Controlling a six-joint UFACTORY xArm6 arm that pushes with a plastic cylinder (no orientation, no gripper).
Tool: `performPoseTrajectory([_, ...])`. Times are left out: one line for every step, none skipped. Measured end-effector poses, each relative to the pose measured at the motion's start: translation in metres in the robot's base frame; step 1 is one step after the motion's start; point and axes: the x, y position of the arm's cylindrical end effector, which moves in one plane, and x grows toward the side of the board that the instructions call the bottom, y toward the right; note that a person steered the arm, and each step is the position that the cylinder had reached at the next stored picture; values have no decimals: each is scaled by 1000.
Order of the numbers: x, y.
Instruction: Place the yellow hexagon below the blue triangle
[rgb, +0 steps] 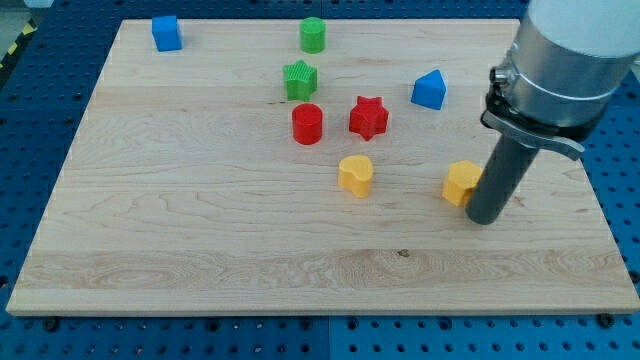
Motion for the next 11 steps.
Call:
performPoseTrajectory([-12, -3])
performPoseTrajectory([-25, -3])
performPoseTrajectory([-37, -4])
performPoseTrajectory([-39, -7])
performPoseTrajectory([-39, -21])
performPoseTrajectory([-41, -22])
performPoseTrajectory([-50, -22])
performPoseTrajectory([-63, -23])
performPoseTrajectory([-76, -23])
performPoseTrajectory([-85, -23])
performPoseTrajectory([-88, -30])
